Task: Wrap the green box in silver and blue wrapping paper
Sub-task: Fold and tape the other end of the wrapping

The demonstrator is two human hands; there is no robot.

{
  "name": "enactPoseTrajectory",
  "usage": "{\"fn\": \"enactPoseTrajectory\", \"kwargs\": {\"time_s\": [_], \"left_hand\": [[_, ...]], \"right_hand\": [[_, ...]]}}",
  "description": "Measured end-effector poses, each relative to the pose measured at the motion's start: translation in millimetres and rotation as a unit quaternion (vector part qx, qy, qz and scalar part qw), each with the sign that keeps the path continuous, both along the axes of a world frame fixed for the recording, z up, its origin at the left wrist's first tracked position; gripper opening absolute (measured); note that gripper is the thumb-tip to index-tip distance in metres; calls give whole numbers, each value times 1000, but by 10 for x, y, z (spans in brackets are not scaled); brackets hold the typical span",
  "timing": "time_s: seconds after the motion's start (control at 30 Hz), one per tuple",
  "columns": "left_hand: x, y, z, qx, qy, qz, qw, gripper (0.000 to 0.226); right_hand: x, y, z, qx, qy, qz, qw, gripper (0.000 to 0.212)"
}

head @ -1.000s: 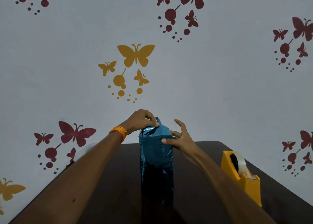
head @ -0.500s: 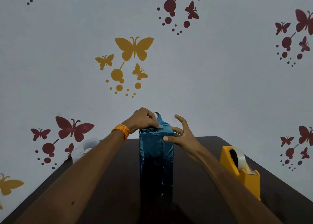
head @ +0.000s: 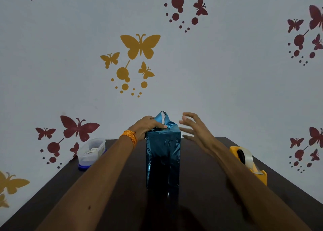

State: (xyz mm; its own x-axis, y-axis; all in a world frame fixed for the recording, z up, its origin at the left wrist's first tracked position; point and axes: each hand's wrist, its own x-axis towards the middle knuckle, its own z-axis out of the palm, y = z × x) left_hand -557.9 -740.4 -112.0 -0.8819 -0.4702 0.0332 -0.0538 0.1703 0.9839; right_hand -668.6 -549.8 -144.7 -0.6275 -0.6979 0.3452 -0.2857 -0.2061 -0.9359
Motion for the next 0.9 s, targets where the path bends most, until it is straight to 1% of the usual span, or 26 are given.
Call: {"fn": "enactPoseTrajectory", "kwargs": {"time_s": [0.03, 0.07, 0.1, 0.17, 0.23, 0.3, 0.37, 0.43, 0.47, 0.5, 0.57, 0.6, 0.67, 0.77, 0.83, 0.9], "left_hand": [[-1, 3, -6, 1, -1, -2, 1000, 35], [-14, -2, -20, 1, 1, -2, 1000, 32], [-29, -10, -37, -1, 4, 0, 1000, 36], [-63, -26, -76, -6, 11, 4, 1000, 46], [-78, -38, -100, -4, 17, 5, 1000, 48], [-80, -34, -105, -2, 20, 5, 1000, 48], [-82, -42, -117, -2, 18, 10, 1000, 53], [-82, -45, -117, -5, 17, 13, 1000, 60], [-84, -50, -122, -6, 17, 12, 1000, 62], [-88, -52, -127, -8, 19, 11, 1000, 64], [-87, -62, -140, -14, 23, 13, 1000, 68], [-90, -67, -146, -19, 25, 15, 999, 70], [-95, -75, -154, -23, 26, 18, 999, 73], [-107, -87, -166, -15, 28, 19, 999, 73], [-114, -95, -169, -12, 29, 19, 999, 72], [-119, -99, -171, -12, 29, 20, 999, 71]], "right_hand": [[-4, 20, 68, -18, 9, -50, 999, 26], [-13, 42, 138, -31, 30, -93, 995, 17], [-18, 60, 207, -34, 63, -122, 990, 13], [1, 98, 353, -9, 139, -131, 982, 11], [65, 124, 513, 36, 221, -113, 968, 11], [136, 127, 669, 94, 329, -116, 932, 9], [200, 94, 788, 150, 425, -130, 883, 8], [245, 59, 863, 189, 478, -138, 847, 8], [261, 49, 881, 203, 492, -139, 835, 9], [276, 43, 893, 214, 503, -140, 826, 16], [306, 29, 898, 227, 513, -141, 816, 37], [315, 20, 898, 230, 521, -142, 809, 42], [326, 7, 899, 228, 537, -149, 798, 39], [328, 15, 909, 234, 539, -157, 794, 33], [327, 33, 919, 239, 543, -164, 788, 25], [330, 44, 926, 235, 545, -169, 787, 12]]}}
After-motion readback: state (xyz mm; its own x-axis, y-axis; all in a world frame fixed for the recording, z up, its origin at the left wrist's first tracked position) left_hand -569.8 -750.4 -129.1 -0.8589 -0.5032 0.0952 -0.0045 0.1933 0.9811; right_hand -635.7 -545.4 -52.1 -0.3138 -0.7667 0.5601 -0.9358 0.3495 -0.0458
